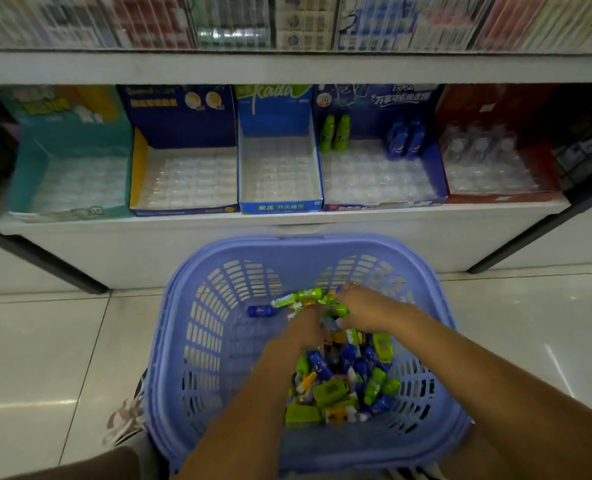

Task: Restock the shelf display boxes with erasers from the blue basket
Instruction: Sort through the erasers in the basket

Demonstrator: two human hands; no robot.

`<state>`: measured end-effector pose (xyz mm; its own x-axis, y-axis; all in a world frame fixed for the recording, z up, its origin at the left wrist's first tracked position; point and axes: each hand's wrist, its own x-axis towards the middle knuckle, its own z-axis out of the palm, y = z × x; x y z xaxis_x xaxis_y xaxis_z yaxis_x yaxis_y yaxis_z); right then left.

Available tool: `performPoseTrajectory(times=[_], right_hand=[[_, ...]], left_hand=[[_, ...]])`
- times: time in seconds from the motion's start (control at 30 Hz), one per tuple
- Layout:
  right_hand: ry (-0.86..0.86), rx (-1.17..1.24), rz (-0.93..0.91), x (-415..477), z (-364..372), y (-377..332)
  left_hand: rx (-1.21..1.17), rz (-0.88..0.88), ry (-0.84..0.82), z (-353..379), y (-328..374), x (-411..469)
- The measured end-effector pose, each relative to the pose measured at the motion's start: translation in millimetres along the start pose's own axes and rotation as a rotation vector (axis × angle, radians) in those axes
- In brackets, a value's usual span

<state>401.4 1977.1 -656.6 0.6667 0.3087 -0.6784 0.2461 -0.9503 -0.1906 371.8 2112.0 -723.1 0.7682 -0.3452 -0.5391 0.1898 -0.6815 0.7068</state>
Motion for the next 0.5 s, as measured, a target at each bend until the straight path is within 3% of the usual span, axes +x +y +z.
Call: performPoseTrajectory(times=[0.13,0.27,0.5], right_hand=[[0.107,0.038,0.098,28.2,39.0,20.9],[0.16,0.027,0.093,49.7,53.6,31.8],[0.2,-0.01,0.07,76.7,60.5,38.8]], left_hand=[[-0.019,0.025,0.024,16.0,-26.3,6.5],[0.004,0.028,0.136,19.6,-37.5,19.9],[-0.183,-0.023,0.222,20.8,-43.7,45.9]])
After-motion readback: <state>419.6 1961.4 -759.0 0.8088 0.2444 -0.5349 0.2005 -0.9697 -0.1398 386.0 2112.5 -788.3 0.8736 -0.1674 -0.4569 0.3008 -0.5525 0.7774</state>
